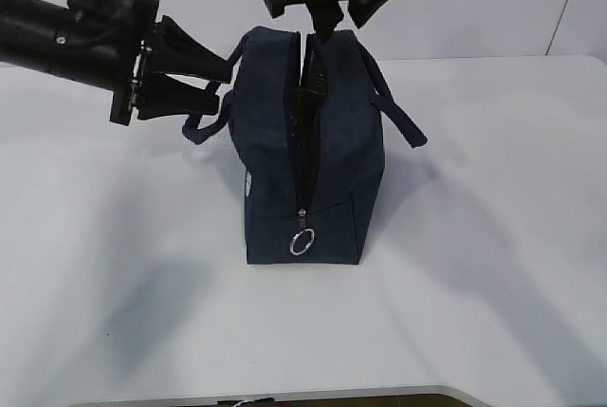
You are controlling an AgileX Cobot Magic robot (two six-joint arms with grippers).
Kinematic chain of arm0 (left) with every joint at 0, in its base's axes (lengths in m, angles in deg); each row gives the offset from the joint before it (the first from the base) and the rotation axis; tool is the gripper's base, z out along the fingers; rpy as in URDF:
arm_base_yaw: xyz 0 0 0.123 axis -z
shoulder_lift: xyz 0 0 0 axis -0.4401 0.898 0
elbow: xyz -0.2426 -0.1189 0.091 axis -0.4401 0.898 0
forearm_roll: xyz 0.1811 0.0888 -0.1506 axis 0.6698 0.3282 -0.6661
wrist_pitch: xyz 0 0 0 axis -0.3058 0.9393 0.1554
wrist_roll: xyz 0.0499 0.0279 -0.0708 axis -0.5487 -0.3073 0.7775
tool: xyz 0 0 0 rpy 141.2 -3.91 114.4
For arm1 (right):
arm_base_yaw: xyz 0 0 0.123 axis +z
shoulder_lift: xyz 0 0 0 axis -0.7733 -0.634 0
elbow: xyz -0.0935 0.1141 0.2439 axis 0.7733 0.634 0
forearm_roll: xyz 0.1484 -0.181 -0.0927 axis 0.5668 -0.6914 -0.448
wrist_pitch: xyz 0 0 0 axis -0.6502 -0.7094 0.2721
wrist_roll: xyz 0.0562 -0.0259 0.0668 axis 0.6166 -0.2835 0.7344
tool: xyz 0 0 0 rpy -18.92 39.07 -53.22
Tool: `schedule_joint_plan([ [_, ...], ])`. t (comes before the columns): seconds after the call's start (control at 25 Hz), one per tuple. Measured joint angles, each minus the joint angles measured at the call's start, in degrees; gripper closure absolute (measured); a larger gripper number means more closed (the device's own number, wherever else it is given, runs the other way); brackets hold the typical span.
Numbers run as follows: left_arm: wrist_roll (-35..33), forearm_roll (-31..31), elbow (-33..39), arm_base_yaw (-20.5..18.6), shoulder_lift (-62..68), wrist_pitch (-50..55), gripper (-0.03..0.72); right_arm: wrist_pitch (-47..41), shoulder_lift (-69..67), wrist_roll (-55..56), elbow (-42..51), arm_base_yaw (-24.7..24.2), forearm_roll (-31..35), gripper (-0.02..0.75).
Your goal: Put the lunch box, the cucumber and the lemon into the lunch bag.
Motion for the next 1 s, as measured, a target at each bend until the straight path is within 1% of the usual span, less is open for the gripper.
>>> schedule_joint_plan([
  [0.16,-1.2,-2.6,0.0,0.0,0.0,0.3,0.330,0.0,1.1,0.0,0.0,0.0,0.1,0.392],
  [0.28,-1.5,-2.9,-0.7,-0.5,-0.1,0.6,0.330,0.0,2.2,0.0,0.0,-0.1,0.5,0.392],
  [0.36,-1.7,-1.4,-2.7,-1.2,-0.1,0.9,0.330,0.0,3.2,0.0,0.0,-0.1,1.6,0.391],
  [0.44,-1.3,1.3,-5.9,-1.8,-0.3,0.9,0.330,0.0,4.4,0.0,0.0,-0.1,3.1,0.391],
  [0.52,0.3,6.9,-9.0,-2.2,-1.1,1.0,0.330,0.0,5.9,-0.5,0.0,-0.1,4.6,0.391],
  [0.6,3.4,13.4,-12.2,-2.4,-2.1,1.4,0.330,0.0,7.4,-1.5,0.0,-0.1,5.3,0.393],
  [0.68,6.4,21.0,-14.3,-2.4,-3.3,2.1,0.330,-0.1,9.0,-2.2,0.0,-0.1,5.8,0.402],
  [0.84,11.4,32.1,-14.9,-2.4,-6.4,2.8,0.356,-0.2,12.9,-3.6,0.0,0.0,6.1,0.449],
  [1.0,14.7,39.5,-14.9,-2.4,-9.9,3.4,0.379,-0.3,17.7,-4.9,1.2,0.0,7.5,0.483],
])
